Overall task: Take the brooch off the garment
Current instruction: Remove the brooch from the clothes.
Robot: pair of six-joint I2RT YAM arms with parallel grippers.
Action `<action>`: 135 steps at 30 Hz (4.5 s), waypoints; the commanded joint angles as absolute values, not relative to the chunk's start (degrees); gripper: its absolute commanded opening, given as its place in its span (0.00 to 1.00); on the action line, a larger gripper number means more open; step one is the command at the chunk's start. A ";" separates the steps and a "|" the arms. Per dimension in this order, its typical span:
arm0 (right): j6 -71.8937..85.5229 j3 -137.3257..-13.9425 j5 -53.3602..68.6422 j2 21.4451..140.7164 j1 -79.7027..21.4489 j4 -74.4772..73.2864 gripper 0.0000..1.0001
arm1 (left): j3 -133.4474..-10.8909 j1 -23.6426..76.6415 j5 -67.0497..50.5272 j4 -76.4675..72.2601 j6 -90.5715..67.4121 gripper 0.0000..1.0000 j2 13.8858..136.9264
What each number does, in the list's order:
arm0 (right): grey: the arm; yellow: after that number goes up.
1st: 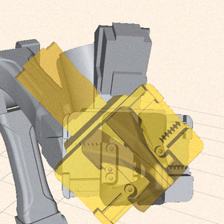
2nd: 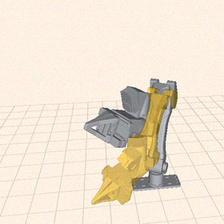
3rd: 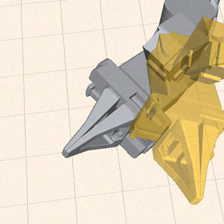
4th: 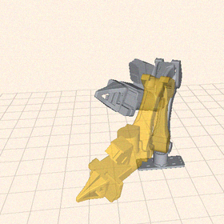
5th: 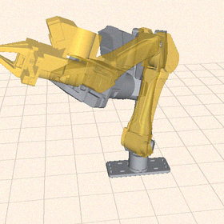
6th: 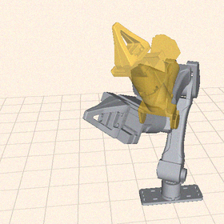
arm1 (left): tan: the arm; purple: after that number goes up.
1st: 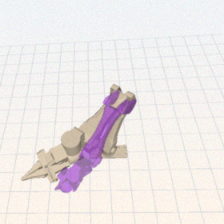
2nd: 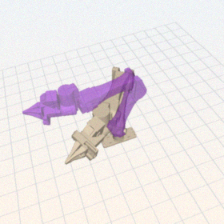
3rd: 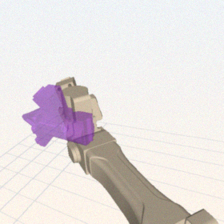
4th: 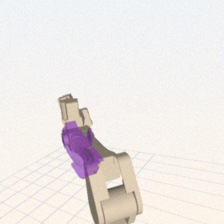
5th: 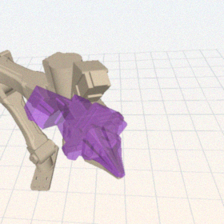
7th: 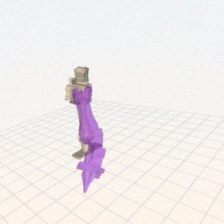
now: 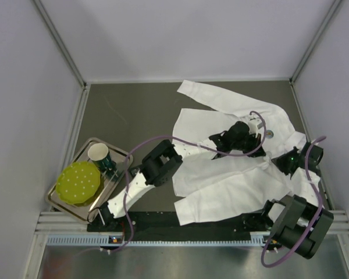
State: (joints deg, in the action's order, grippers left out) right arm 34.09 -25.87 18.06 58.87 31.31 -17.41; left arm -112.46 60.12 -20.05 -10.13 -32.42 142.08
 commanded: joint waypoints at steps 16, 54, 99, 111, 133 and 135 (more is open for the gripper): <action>28.74 -29.98 19.25 53.88 31.64 -22.24 0.29 | -118.83 60.03 -21.27 -10.02 -34.88 0.00 143.26; 32.25 -28.65 25.84 59.41 32.25 -14.85 0.52 | -111.36 54.76 -35.95 -39.10 -70.22 0.00 150.73; 36.74 -21.18 37.26 63.54 39.46 -3.34 0.52 | -114.79 54.14 -37.97 -60.73 -90.88 0.00 160.49; 36.74 -20.83 38.41 63.11 39.99 -2.37 0.45 | -116.36 54.49 -38.14 -60.91 -90.71 0.00 160.75; 33.05 -18.28 44.12 64.95 39.99 3.34 0.00 | -123.22 55.81 -44.21 -51.78 -83.50 0.00 162.25; 32.52 -18.11 44.56 65.13 39.99 3.34 0.00 | -123.92 55.90 -44.82 -50.11 -81.31 0.00 162.07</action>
State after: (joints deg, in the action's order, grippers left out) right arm 34.89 -19.07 41.80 64.31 40.03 1.45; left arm -119.20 54.19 -41.10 -47.72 -85.06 162.93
